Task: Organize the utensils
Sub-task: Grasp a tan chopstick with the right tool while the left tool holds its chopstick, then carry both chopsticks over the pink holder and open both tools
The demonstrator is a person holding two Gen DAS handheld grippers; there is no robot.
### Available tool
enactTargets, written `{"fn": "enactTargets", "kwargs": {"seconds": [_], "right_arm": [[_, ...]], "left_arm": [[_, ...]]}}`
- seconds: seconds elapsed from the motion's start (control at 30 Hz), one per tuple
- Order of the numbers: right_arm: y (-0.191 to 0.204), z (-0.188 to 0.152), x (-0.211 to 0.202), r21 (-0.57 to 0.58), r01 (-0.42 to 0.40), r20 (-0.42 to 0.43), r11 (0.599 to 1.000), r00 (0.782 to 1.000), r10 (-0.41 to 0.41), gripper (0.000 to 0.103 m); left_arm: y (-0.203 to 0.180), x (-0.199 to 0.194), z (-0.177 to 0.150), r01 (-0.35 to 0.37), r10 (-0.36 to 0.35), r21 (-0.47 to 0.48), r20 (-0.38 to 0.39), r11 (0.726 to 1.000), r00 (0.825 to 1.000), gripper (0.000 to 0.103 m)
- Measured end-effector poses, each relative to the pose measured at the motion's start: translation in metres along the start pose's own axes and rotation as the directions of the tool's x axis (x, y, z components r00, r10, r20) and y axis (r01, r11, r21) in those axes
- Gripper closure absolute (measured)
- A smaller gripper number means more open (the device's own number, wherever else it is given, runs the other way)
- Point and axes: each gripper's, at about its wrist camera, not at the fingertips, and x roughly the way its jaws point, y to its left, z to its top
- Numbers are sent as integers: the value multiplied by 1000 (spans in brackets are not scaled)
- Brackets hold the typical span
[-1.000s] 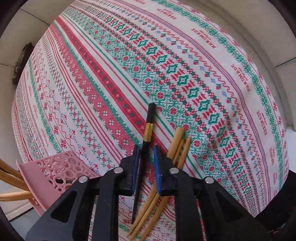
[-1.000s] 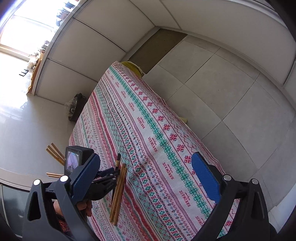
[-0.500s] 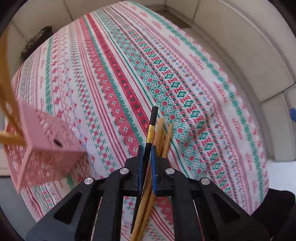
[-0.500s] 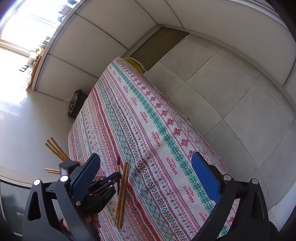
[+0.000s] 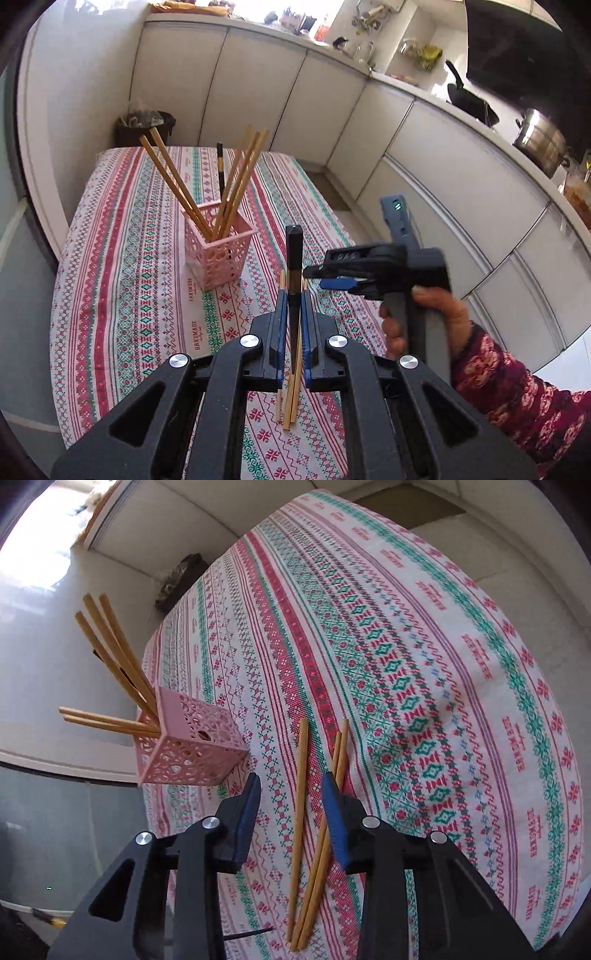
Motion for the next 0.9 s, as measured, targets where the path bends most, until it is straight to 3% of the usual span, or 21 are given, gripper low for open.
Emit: {"fn": "enactTargets", "kwargs": {"seconds": [0.13,0.4,0.47,0.53,0.6,0.7,0.8,0.9], "right_arm": [[12,-1,26,-45,79,-28,996,996,-80,68],[38,3,63,-167,234,-8,958,971,-239,71],[42,-1,66,-207,268,5,941,962,-272,93],[36,-4,64,-187,206,-18,960,977,-213,94],[24,-11,57,-154,95,-53,984,993,-105,95],[22,-35,25,-194,17,18,981,1000,-14,95],[33,-68,-25,-319,-32,126,947,989,76,95],[37,-98,-72,-394,-59,221,917,963,156,95]], "left_arm": [[3,-22,-3,17,-16,-12,57,1000,998,97],[14,-42,5,29,-25,-45,86,999,996,97],[17,-41,6,24,-20,-54,83,998,996,97],[18,-40,6,22,-17,-57,82,998,996,97],[19,-38,5,23,-18,-60,79,998,997,97],[16,-38,3,17,-12,-55,80,998,997,97],[9,-41,1,12,-8,-34,89,999,996,97],[1,-42,-1,-4,6,-24,93,1000,996,97]]}}
